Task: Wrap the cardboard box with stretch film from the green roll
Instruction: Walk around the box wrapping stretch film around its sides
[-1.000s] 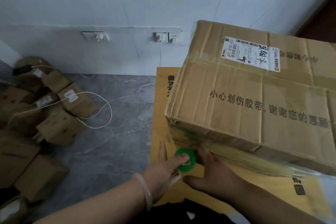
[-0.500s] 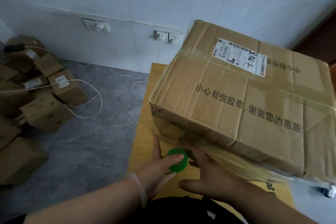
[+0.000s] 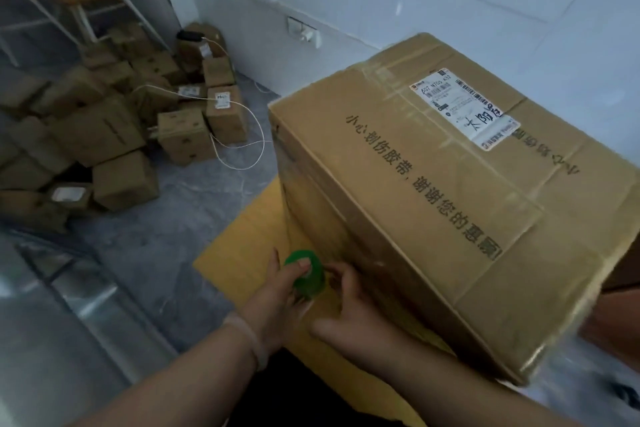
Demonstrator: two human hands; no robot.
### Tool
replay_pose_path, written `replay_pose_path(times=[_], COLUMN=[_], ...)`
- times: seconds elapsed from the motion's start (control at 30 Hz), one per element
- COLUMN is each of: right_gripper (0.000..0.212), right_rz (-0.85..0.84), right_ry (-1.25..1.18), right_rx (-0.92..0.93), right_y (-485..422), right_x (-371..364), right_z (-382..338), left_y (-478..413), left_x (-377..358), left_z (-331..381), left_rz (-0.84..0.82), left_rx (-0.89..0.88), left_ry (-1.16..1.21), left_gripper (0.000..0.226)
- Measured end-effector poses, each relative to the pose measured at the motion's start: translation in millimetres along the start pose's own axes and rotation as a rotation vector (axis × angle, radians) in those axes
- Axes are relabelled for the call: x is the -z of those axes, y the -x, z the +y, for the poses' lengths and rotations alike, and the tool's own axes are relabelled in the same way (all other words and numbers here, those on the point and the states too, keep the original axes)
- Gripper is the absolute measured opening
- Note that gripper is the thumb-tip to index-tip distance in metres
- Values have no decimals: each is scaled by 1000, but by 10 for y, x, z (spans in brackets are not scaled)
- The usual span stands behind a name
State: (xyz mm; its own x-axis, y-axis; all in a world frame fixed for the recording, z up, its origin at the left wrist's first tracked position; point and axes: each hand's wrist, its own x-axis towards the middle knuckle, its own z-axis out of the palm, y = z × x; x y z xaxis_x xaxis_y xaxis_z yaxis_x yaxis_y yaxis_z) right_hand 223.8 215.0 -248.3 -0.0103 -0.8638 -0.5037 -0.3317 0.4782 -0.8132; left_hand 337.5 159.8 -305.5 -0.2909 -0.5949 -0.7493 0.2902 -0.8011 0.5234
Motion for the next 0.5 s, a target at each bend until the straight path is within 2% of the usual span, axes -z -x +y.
replay_pose_path(times=[0.07, 0.2, 0.23, 0.33, 0.4, 0.5], right_gripper=[97, 102, 99, 70, 63, 91], right_rz=[-33, -64, -62, -59, -81, -86], right_ry=[-39, 130, 184, 200, 183, 231], right_rx=[7, 36, 46, 20, -10, 14], right_y=[55, 117, 130, 174, 190, 195], right_x=[32, 117, 140, 183, 166, 137], right_z=[115, 112, 105, 130, 198, 286], left_y=[19, 23, 8, -41, -42, 20], left_x=[32, 94, 95, 114, 132, 151], left_z=[-92, -187, -226, -354, -419, -498], left_rz=[-21, -65, -71, -92, -110, -118], left_rx=[-8, -6, -10, 6, 17, 0], left_ry=[5, -16, -29, -24, -21, 1], left_gripper=[122, 127, 126, 123, 121, 116])
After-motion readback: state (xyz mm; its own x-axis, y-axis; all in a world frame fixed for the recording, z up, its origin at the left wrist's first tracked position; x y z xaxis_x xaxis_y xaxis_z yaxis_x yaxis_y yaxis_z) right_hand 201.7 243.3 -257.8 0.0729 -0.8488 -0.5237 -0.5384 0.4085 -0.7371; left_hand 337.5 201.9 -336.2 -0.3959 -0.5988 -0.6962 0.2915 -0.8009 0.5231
